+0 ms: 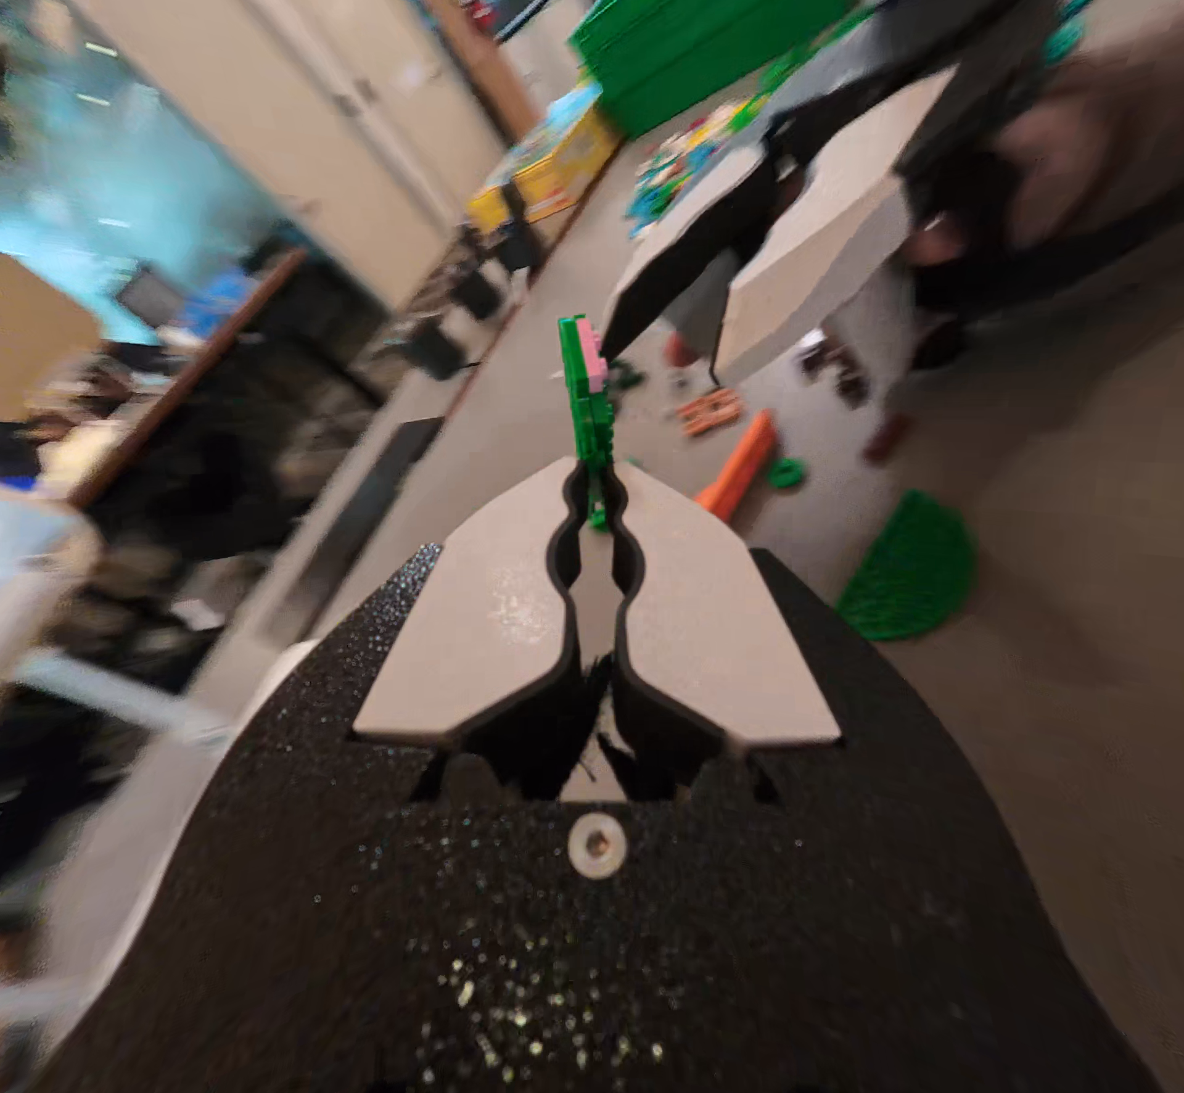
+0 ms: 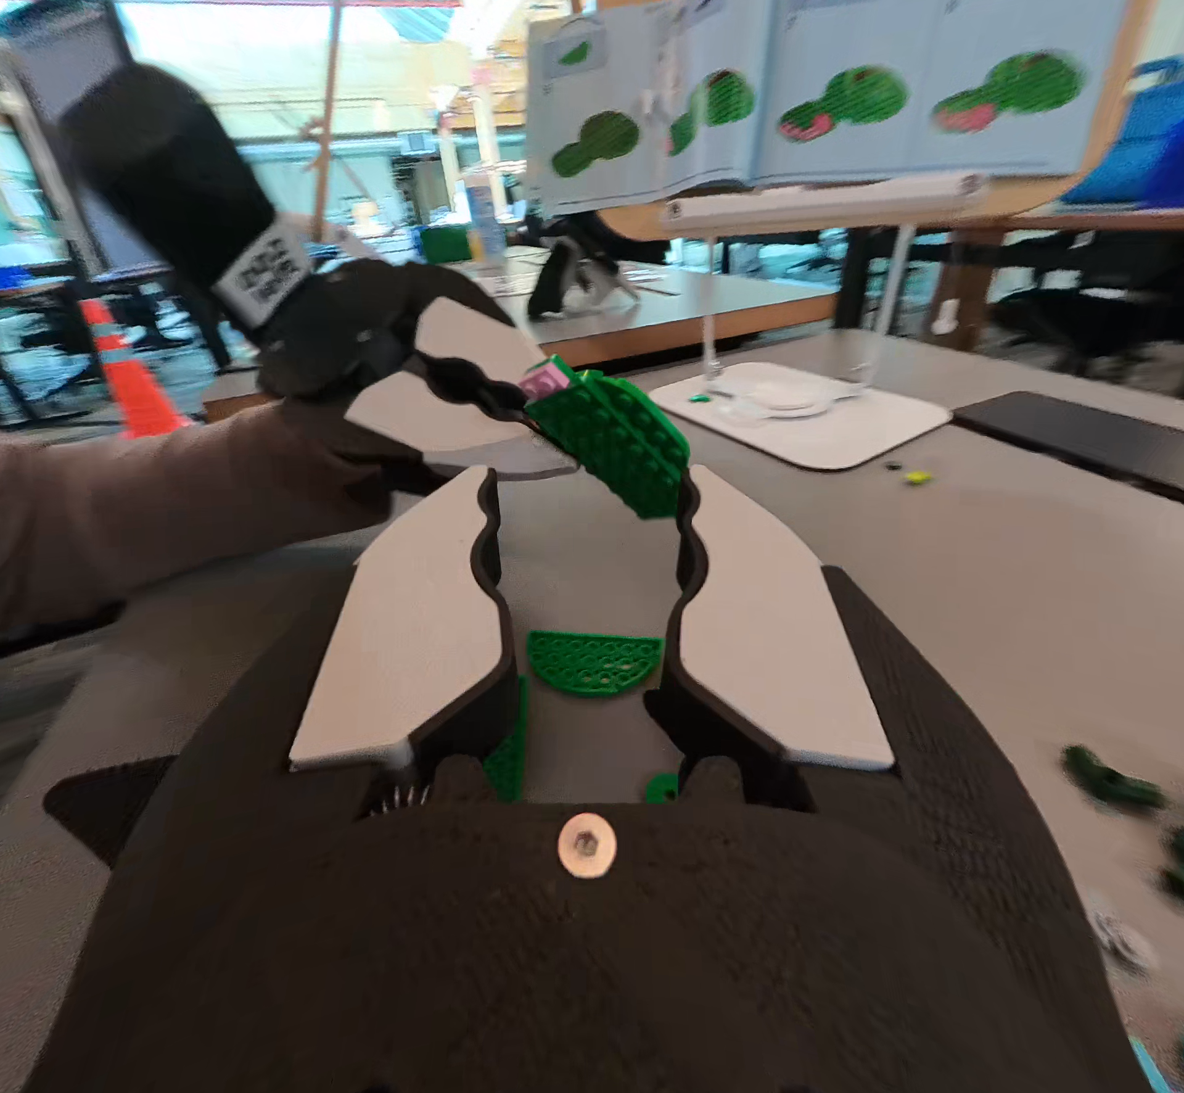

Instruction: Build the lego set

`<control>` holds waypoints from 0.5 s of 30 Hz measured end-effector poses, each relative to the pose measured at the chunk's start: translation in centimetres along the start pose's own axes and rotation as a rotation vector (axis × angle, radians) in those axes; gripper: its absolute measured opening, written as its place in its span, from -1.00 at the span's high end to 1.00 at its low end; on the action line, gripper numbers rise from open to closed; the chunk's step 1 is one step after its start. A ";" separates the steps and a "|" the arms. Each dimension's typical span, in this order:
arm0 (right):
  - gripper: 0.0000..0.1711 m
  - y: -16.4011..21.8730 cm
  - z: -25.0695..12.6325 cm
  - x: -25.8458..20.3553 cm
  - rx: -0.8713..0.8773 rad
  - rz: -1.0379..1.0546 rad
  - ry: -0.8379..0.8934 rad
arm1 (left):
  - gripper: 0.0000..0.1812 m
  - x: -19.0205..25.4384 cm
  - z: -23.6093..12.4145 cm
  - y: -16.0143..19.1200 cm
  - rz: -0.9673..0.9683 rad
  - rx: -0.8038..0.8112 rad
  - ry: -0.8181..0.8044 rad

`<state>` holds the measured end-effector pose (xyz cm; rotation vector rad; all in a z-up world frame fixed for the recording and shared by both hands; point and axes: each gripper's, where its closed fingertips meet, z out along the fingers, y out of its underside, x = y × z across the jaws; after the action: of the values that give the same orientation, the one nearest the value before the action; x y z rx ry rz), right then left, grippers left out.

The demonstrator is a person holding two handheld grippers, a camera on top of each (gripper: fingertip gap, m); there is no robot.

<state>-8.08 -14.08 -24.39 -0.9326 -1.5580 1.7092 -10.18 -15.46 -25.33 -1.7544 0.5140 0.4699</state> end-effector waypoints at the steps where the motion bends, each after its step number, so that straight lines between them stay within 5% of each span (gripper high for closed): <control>1: 0.39 -0.1 -0.1 0.4 0.012 -0.005 0.043 | 0.95 -0.4 0.2 0.3 0.104 -0.041 -0.072; 3: 0.35 -0.2 -0.1 0.9 0.004 -0.100 0.106 | 0.95 -0.1 0.5 0.9 0.301 -0.113 -0.137; 8: 0.34 2.6 0.3 0.3 -0.238 -0.820 0.198 | 0.95 1.5 1.4 2.8 0.528 -0.234 -0.097; 15: 0.78 4.7 0.6 0.6 -0.412 -1.208 0.294 | 0.96 2.7 1.4 3.1 0.674 -0.269 -0.055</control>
<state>-8.85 -14.37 -29.11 -0.2249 -1.7167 0.4002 -9.81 -15.00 -29.59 -1.7864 1.0468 1.0960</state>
